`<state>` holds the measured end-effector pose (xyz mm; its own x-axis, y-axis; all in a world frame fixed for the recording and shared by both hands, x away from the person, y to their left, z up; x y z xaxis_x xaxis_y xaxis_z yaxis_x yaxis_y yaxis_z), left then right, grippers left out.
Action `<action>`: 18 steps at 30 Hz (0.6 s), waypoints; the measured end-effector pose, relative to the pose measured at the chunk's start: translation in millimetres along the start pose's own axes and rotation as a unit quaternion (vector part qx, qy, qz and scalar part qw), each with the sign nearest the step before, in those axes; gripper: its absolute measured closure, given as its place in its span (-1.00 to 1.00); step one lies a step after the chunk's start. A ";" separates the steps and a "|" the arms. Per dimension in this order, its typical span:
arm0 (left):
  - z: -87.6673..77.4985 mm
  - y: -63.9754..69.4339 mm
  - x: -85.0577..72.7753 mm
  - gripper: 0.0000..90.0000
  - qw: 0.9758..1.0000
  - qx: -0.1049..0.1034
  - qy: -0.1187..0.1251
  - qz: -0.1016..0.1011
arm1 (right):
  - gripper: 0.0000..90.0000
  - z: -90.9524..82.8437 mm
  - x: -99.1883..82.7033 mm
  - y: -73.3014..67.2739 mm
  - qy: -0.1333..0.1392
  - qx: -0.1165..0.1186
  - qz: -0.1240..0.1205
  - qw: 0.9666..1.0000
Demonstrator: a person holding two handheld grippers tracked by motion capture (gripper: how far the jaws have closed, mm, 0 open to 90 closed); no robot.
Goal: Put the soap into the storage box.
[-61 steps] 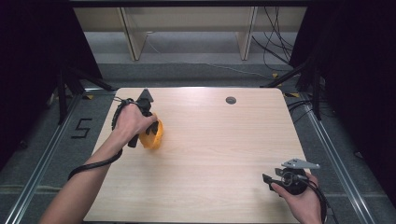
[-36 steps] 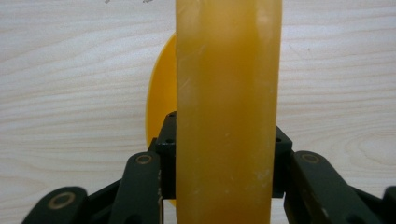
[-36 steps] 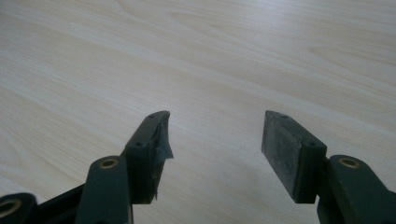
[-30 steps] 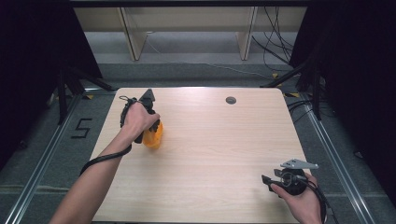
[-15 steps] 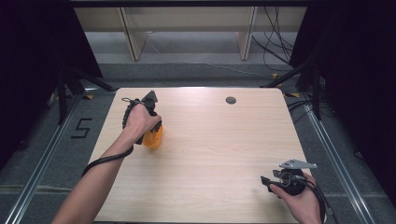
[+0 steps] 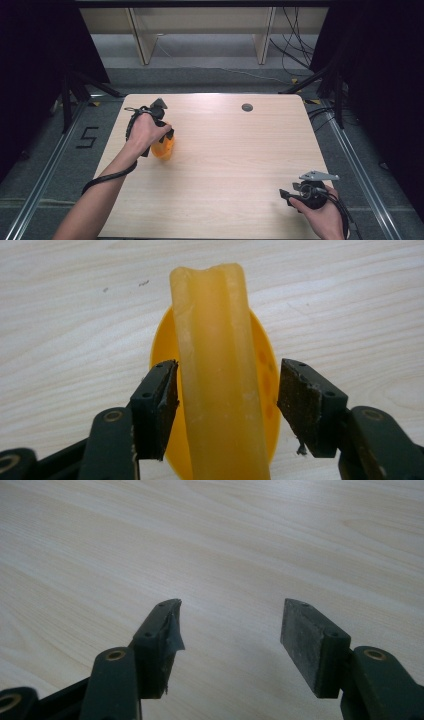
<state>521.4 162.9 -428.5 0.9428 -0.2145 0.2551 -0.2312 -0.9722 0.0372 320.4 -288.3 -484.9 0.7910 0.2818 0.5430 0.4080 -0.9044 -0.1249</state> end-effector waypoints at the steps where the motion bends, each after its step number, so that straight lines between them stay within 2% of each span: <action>1: -2.1 0.0 -2.0 -0.12 1.000 0.000 0.005 0.005 | -0.08 2.0 -0.3 2.0 0.008 -0.003 -0.013 1.000; 3: -6.2 -1.0 -6.4 -0.17 0.999 0.001 0.023 0.023 | -0.08 -1.1 -0.1 -0.7 0.001 -0.003 0.001 1.000; 4: -8.8 -2.1 -8.3 -0.19 0.999 0.003 0.029 0.032 | -0.08 -1.5 0.2 -0.6 0.003 -0.003 -0.001 1.000; 6: -14.5 -1.4 -12.4 -0.20 0.999 0.001 0.044 0.019 | -0.08 -1.0 1.0 -0.3 0.010 -0.004 -0.007 1.000; 7: -17.1 -2.4 -14.1 -0.21 0.998 0.002 0.054 0.024 | -0.08 -0.3 1.2 1.1 0.013 -0.006 -0.017 1.000; 8: -19.7 -2.7 -16.1 -0.23 0.998 0.000 0.061 0.023 | -0.08 -0.3 1.1 0.8 0.011 -0.006 -0.016 1.000; 9: -22.8 -4.5 -17.4 -0.25 0.997 0.000 0.065 0.035 | -0.08 -1.4 0.3 -1.5 0.005 -0.004 0.001 1.000; 10: -25.1 -5.4 -19.2 -0.27 0.997 0.002 0.071 0.041 | -0.08 -1.3 0.5 -0.8 0.007 -0.006 -0.004 1.000; 14: -31.2 -7.1 -30.9 -0.28 0.995 -0.005 0.087 0.041 | -0.08 -0.3 1.2 1.0 0.013 -0.004 -0.011 1.000; 16: -34.0 -8.9 -37.0 -0.29 0.995 -0.003 0.092 0.046 | -0.08 -1.6 0.2 -0.4 0.003 -0.005 0.001 1.000; 18: -38.2 -11.1 -45.3 -0.29 0.993 -0.003 0.107 0.049 | -0.08 -1.5 0.2 -0.3 0.003 -0.005 0.000 1.000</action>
<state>472.1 187.1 -403.5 0.8436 -0.2819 0.4571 -0.3208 -0.9471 0.0079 319.8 -288.4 -483.4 0.7885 0.2793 0.5480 0.4025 -0.9080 -0.1162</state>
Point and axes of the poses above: each handheld gripper's, and its own axes: z roughly forward along the jaws, x roughly out of its top, y roughly to its right, the point moved 2 cm from there along z, roughly forward along the jaws, and after that the axes turned 7 degrees about -y, right-handed, at the moved point
